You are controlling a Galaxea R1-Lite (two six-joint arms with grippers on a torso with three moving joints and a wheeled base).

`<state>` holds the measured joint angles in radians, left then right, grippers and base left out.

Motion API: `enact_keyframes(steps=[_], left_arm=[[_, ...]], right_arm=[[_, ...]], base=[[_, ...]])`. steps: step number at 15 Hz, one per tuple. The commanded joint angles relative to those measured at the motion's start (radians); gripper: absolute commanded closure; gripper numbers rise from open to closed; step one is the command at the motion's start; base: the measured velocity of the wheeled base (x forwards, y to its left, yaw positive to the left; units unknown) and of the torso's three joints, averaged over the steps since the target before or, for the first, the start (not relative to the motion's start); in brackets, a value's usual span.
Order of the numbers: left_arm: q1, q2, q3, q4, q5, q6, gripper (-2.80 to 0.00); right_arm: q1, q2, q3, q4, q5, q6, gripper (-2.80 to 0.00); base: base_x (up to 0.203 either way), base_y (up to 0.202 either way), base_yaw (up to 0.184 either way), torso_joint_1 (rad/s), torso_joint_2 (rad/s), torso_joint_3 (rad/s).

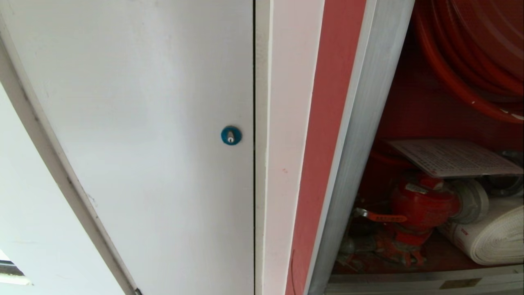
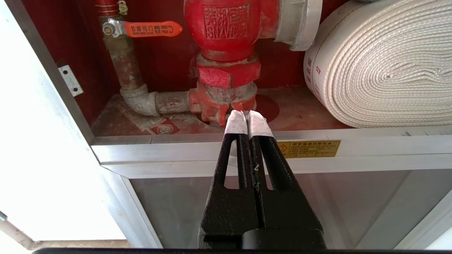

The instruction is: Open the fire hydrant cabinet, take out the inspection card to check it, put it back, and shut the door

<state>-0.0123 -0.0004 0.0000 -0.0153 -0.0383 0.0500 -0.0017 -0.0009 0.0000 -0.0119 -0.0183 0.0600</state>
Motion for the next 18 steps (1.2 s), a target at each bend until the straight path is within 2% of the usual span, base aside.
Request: enact_keyframes(steps=[1, 10, 16, 18], left_arm=[[0.000, 0.000, 0.012, 0.000, 0.000, 0.001, 0.00], [0.000, 0.000, 0.012, 0.000, 0.000, 0.001, 0.00], [0.000, 0.000, 0.012, 0.000, 0.000, 0.001, 0.00], [0.000, 0.000, 0.012, 0.000, 0.000, 0.001, 0.00]], right_arm=[[0.001, 0.001, 0.002, 0.000, 0.000, 0.000, 0.00], [0.000, 0.001, -0.012, 0.014, -0.011, -0.005, 0.00], [0.000, 0.191, -0.256, 0.057, -0.014, -0.014, 0.00], [0.000, 0.228, -0.308, 0.058, -0.015, -0.106, 0.00]], base=[[0.000, 0.000, 0.000, 0.000, 0.00, 0.000], [0.000, 0.000, 0.000, 0.000, 0.00, 0.000], [0.000, 0.000, 0.000, 0.000, 0.00, 0.000], [0.000, 0.000, 0.000, 0.000, 0.00, 0.000]])
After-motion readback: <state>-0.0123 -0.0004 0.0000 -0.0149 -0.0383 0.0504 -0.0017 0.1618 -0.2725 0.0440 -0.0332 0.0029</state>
